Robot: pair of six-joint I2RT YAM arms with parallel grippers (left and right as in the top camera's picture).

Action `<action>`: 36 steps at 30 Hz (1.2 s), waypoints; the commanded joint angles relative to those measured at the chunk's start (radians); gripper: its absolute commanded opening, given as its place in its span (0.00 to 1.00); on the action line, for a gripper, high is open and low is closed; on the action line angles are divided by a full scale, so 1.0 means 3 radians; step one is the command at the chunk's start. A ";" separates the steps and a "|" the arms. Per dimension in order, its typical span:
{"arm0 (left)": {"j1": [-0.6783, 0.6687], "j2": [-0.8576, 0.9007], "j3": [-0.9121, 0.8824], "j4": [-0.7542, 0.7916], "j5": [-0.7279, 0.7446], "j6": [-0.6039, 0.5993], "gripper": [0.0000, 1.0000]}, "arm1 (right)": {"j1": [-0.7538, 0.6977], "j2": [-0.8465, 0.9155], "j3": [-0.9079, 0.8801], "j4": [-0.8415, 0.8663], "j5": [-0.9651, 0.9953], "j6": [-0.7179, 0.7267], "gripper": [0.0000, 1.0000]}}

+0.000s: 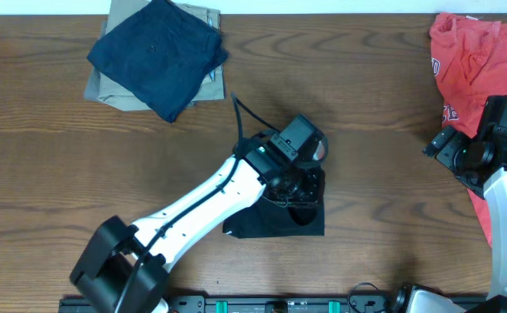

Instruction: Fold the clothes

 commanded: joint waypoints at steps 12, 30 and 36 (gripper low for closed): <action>-0.0048 0.0460 0.0057 0.0351 -0.0048 -0.0027 0.07 | -0.0015 -0.0029 0.0017 0.0000 0.0000 -0.0019 0.99; -0.0221 0.0811 0.0048 0.0520 -0.0134 -0.0025 0.22 | -0.0015 -0.0029 0.0017 0.0000 0.0000 -0.0019 0.99; -0.0287 0.0793 0.0067 0.0565 -0.0038 -0.0024 0.25 | -0.0015 -0.0029 0.0017 0.0000 0.0000 -0.0019 0.99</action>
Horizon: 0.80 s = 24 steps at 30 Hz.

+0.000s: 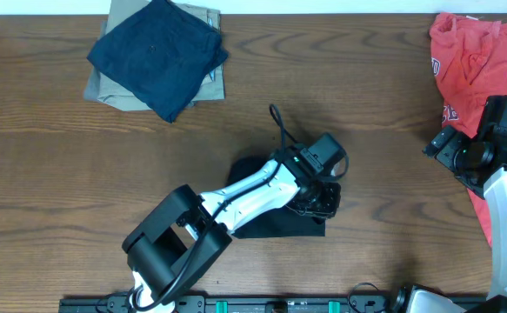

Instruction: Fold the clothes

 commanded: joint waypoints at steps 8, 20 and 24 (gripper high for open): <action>0.0033 -0.0432 0.0090 -0.0031 0.0172 0.0024 0.25 | -0.0015 -0.0029 0.0017 0.0000 0.0000 -0.0019 0.99; 0.0640 -0.1137 0.0089 -0.0656 -0.0053 0.0200 0.27 | -0.0015 -0.0029 0.0017 0.0000 0.0000 -0.0019 0.99; 0.1027 -0.1151 0.0064 -0.1035 -0.0699 0.0198 0.26 | -0.0015 -0.0029 0.0017 0.0000 0.0000 -0.0019 0.99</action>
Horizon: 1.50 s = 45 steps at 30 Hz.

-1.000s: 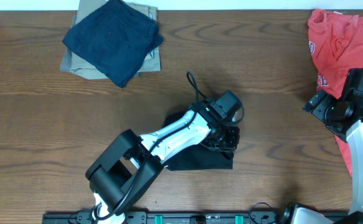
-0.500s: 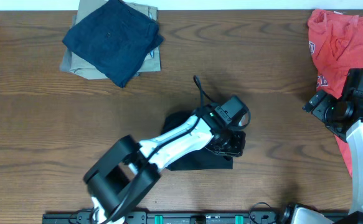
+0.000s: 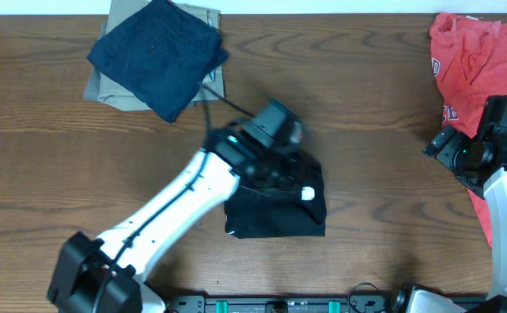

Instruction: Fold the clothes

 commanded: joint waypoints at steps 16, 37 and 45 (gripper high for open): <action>0.0249 0.0712 -0.0116 0.0384 -0.0362 -0.0043 0.26 | -0.0015 -0.0029 0.0017 0.0000 -0.0001 -0.0018 0.99; -0.0364 0.1329 -0.0039 0.1033 -0.0328 -0.0375 0.25 | -0.0015 -0.0029 0.0017 0.0000 -0.0001 -0.0018 0.99; -0.0329 0.0369 -0.0010 0.0544 -0.0501 -0.0198 0.25 | -0.0015 -0.0029 0.0017 0.0000 -0.0001 -0.0018 0.99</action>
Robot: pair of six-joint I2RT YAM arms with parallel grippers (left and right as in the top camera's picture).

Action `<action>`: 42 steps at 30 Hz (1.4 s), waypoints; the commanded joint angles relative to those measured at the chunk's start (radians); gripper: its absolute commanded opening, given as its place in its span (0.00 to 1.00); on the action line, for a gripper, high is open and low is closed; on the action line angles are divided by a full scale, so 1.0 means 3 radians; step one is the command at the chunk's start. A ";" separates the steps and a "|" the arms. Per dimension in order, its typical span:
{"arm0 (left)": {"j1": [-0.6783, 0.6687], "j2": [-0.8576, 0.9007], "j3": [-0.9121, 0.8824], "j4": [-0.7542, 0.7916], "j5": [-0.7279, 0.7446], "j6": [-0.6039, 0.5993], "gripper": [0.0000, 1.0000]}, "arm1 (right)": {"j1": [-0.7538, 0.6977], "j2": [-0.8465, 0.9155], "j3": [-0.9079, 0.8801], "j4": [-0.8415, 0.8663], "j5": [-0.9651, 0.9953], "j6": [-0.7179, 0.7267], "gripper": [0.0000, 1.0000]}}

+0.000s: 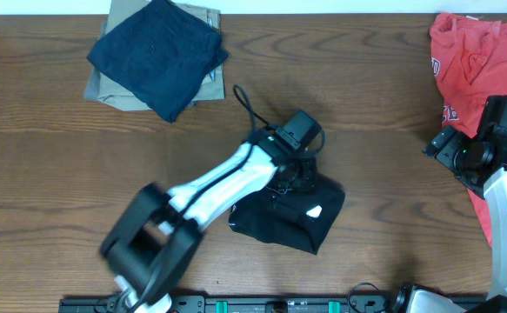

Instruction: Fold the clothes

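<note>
A folded black garment (pixel 292 222) lies skewed near the table's front middle, with a small white tag (pixel 314 211) showing on top. My left gripper (pixel 298 176) is down at the garment's upper left edge. Its fingers are hidden under the wrist, so I cannot tell whether they hold the cloth. A crumpled red shirt (pixel 470 61) lies at the far right. My right gripper (pixel 443 146) rests at the shirt's left edge, and its jaws cannot be made out.
At the back left stands a stack of folded clothes: a navy piece (pixel 157 52) on top of a khaki one (pixel 105 87). Bare wooden table (pixel 366 87) lies between the stack and the red shirt.
The black garment has turned, and its right side now points toward the front right. My left wrist has moved right and slightly forward over its upper left edge. The right arm has not moved.
My left gripper was on top of the black garment near its back edge. Then it was at the garment's right side, then at its back left corner with the white tag showing. Now the garment lies skewed. The right arm stayed by the red shirt throughout.
</note>
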 commanded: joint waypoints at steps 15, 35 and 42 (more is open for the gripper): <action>0.0251 -0.0654 -0.0329 -0.1045 -0.0418 0.0238 0.25 | -0.0015 -0.0029 0.0017 0.0000 -0.0001 -0.0019 0.99; 0.0505 -0.0760 -0.1353 -0.0710 -0.0403 0.0186 0.06 | -0.0015 -0.0029 0.0017 0.0000 -0.0001 -0.0019 0.99; 0.0505 -0.1330 -0.0936 -0.1022 -0.0409 0.0189 0.06 | -0.0015 -0.0029 0.0017 0.0000 -0.0001 -0.0019 0.99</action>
